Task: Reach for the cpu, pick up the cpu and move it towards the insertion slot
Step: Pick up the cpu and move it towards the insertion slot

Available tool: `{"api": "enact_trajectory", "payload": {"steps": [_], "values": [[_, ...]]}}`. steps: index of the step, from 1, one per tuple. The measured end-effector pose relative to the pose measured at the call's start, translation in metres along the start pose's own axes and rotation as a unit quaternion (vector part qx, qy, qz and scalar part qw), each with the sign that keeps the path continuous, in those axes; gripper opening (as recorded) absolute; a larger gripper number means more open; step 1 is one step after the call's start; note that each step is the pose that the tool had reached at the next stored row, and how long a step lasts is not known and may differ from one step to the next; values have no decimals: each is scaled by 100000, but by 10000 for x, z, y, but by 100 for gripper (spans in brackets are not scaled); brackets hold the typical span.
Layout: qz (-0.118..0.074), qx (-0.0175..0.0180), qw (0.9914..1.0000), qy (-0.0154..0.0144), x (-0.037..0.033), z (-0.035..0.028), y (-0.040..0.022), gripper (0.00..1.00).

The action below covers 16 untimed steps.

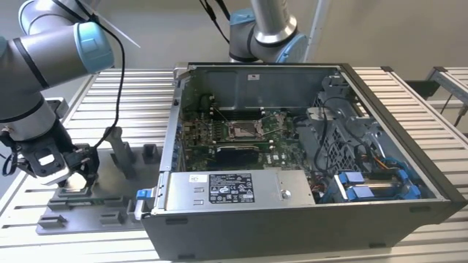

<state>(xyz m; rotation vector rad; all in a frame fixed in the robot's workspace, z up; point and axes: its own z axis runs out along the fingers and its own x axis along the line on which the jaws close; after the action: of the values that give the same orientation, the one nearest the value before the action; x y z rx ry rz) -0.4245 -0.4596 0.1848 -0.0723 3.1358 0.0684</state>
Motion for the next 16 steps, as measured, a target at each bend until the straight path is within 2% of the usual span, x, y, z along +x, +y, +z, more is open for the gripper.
{"api": "enact_trajectory", "payload": {"steps": [8, 9, 16], "values": [[1, 2, 100000, 1, 0, 4, 0, 100], [2, 6, 100000, 7, 0, 4, 0, 0], [1, 3, 100000, 4, 0, 8, 0, 0]]}}
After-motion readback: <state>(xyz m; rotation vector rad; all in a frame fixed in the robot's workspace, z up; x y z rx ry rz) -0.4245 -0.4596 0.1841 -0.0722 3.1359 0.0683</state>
